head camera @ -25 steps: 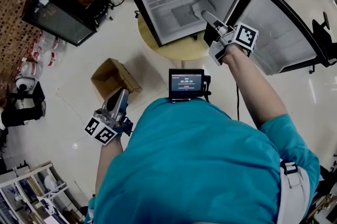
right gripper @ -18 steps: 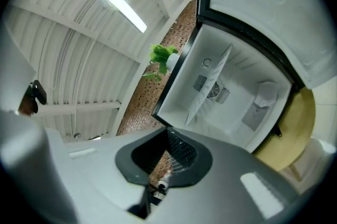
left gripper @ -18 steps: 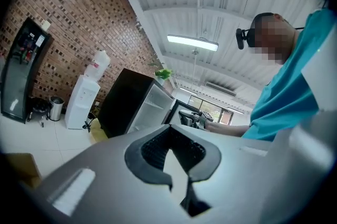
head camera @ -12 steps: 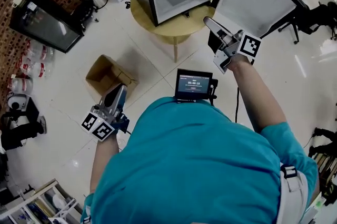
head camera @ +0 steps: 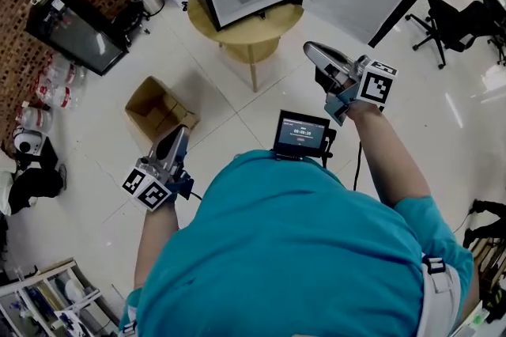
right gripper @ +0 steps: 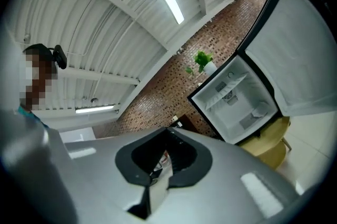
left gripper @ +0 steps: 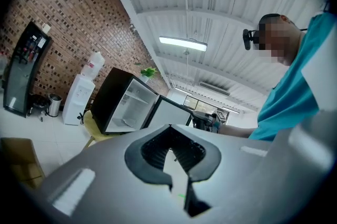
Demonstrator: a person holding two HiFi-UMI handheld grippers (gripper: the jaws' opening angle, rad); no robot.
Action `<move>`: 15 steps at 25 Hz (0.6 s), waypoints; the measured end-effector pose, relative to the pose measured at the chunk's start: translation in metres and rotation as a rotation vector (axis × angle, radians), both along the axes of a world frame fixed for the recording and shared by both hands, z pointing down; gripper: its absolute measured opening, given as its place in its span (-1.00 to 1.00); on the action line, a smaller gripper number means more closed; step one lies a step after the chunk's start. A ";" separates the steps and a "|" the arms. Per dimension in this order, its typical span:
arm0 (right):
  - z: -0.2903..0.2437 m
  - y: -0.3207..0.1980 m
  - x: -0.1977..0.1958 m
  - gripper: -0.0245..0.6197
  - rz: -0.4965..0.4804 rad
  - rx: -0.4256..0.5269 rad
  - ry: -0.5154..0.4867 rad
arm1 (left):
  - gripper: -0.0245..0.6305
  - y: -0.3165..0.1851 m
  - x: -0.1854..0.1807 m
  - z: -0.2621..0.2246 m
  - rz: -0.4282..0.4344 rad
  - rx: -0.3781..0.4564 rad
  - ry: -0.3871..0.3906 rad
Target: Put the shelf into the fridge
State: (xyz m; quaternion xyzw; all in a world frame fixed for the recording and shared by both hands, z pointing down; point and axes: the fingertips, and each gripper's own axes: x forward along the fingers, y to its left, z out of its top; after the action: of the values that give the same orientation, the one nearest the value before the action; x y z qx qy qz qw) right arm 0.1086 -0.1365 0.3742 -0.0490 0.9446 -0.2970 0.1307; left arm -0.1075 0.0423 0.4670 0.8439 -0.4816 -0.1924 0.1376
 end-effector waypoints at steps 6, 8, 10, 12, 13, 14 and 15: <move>-0.008 0.059 0.108 -0.92 -0.061 0.039 0.090 | -0.93 0.063 0.120 -0.013 -0.080 -0.028 0.028; -0.003 0.073 0.126 -0.92 -0.100 0.047 0.097 | -0.93 0.078 0.147 -0.013 -0.093 -0.053 0.014; -0.002 0.082 0.132 -0.92 -0.140 0.045 0.093 | -0.93 0.088 0.157 -0.022 -0.114 -0.065 -0.004; 0.000 0.096 0.136 -0.92 -0.175 0.052 0.078 | -0.93 0.104 0.161 -0.028 -0.149 -0.062 -0.010; 0.001 0.105 0.139 -0.92 -0.189 0.058 0.067 | -0.93 0.116 0.162 -0.030 -0.167 -0.058 -0.012; 0.003 0.117 0.141 -0.92 -0.200 0.065 0.058 | -0.93 0.129 0.164 -0.030 -0.182 -0.053 -0.015; 0.005 0.133 0.141 -0.92 -0.209 0.076 0.053 | -0.93 0.146 0.164 -0.029 -0.192 -0.047 -0.021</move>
State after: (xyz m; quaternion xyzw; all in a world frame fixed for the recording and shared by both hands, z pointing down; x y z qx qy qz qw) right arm 0.2498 -0.0034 0.3794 0.0468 0.9584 -0.2713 0.0757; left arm 0.0569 0.1882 0.4377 0.7923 -0.5662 -0.1845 0.1331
